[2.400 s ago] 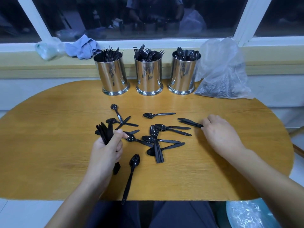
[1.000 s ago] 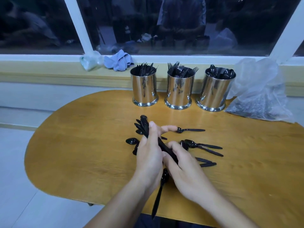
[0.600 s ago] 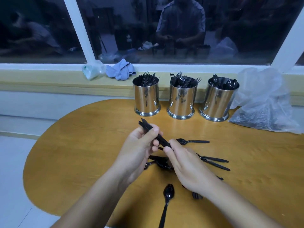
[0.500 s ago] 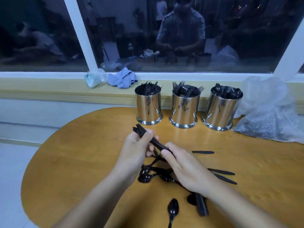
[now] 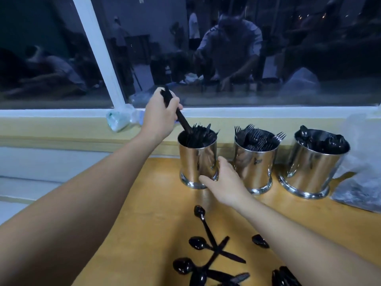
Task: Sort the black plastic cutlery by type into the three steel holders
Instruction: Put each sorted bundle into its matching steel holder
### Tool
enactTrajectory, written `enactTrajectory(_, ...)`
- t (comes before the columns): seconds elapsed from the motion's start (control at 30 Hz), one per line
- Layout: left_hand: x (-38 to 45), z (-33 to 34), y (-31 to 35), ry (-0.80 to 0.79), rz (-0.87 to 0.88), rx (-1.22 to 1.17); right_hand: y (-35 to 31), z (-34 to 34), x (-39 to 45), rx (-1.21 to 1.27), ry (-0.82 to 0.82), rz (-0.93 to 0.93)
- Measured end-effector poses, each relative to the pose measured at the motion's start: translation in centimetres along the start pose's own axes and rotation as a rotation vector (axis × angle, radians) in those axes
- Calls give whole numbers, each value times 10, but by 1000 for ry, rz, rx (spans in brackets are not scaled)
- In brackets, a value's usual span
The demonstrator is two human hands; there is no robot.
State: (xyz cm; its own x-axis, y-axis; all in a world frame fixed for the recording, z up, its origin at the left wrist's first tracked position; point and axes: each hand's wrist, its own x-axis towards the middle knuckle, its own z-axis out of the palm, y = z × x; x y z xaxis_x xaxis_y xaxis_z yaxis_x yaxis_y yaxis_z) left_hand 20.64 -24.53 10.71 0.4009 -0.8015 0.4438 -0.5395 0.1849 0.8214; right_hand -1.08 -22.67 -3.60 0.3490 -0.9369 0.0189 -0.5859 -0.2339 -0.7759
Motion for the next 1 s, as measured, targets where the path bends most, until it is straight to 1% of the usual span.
enactTrajectory(0.1,9,22,-28,-162,2,110,-4,15,14,55,50,-25)
enactTrajectory(0.2,5,35,-41,-369,16,329,-5,24,19,81,104,-2)
enactTrajectory(0.23,3,37,-43,-412,12,391,-5,26,20,77,118,2)
enactTrajectory(0.37,4,37,-42,-431,-42,440,-1,24,22,85,105,-4)
enactTrajectory(0.47,5,31,-36,-495,-95,481,-2,14,16,94,73,-25)
enactTrajectory(0.53,3,27,-31,-495,-118,450,-4,6,6,44,55,-31)
enactTrajectory(0.63,-1,17,-21,-416,-118,449,-6,-8,-14,-21,24,8)
enactTrajectory(0.73,-16,2,-3,-329,-49,491,-7,-27,-47,-16,17,-20)
enactTrajectory(0.8,-37,-8,11,-234,-51,400,-3,-43,-75,-40,21,-27)
enactTrajectory(0.87,-75,-12,23,-174,-72,289,7,-59,-108,-64,12,-54)
enactTrajectory(0.93,-125,-13,31,-198,-129,172,23,-71,-144,-113,23,-103)
enactTrajectory(1.0,-185,-11,37,-279,-194,68,39,-82,-181,-170,49,-141)
